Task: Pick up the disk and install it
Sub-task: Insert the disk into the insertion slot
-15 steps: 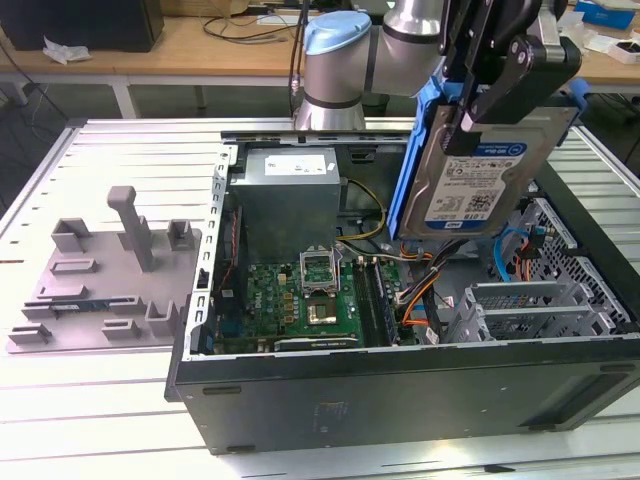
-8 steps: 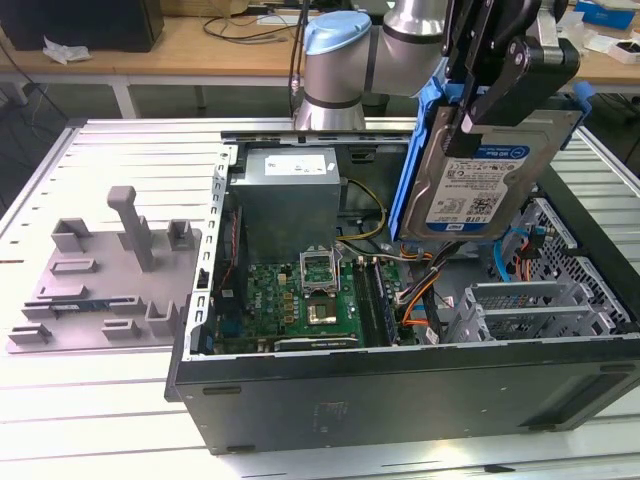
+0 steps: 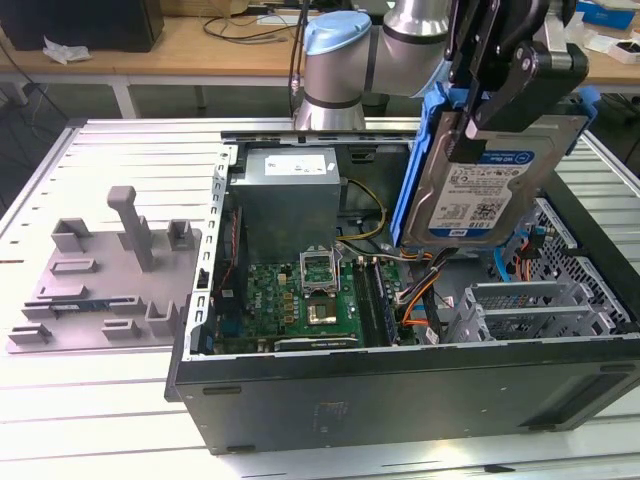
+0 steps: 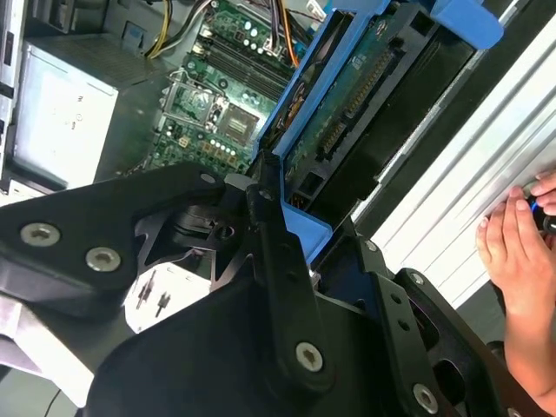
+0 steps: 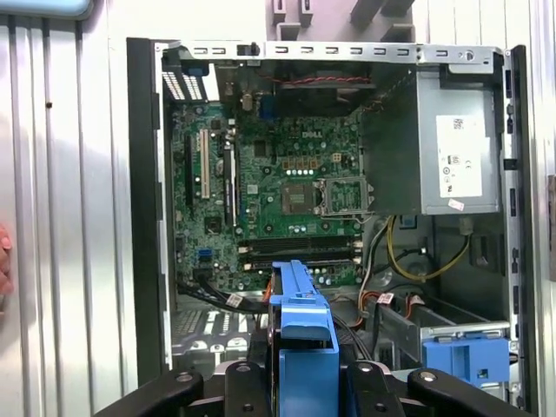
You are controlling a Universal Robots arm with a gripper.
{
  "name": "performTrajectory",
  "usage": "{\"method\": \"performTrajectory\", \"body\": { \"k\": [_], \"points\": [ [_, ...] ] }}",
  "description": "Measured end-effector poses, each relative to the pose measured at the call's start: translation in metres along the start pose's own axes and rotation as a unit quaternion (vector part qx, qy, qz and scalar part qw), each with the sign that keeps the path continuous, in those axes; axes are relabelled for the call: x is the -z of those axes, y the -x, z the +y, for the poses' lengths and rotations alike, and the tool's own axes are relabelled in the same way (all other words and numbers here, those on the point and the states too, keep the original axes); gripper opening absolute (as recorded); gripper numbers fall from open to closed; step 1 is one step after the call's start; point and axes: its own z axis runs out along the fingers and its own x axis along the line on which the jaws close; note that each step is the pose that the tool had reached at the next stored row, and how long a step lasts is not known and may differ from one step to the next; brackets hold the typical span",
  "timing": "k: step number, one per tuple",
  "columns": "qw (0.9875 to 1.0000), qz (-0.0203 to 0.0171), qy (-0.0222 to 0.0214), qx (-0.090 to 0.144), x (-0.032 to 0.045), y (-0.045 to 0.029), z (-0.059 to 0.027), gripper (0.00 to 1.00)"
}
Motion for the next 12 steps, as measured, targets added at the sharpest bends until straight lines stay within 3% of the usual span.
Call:
{"method": "performTrajectory", "body": {
  "k": [3,7,12],
  "points": [
    [1.0,0.0005,0.0,0.0,0.0005,-0.0053,-0.0036,0.37],
    [1.0,0.0005,0.0,0.0,0.0011,-0.0103,-0.0159,0.37],
    [1.0,0.0005,0.0,0.0,0.0023,-0.0234,-0.0338,0.37]
  ]
}}
